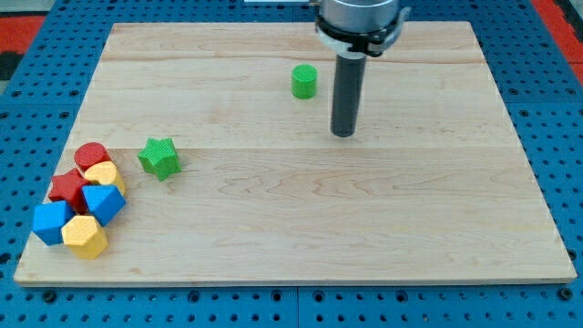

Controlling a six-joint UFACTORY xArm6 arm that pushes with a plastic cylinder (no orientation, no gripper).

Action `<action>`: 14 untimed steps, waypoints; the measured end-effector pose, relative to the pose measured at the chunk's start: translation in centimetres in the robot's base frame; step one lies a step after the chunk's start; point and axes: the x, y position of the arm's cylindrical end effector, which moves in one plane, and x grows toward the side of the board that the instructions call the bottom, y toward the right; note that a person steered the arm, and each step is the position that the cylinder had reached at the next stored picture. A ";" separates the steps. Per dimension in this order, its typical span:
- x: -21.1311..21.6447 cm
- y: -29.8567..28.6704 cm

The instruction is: Move green circle to the top left

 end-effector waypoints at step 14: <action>-19.6 -24.0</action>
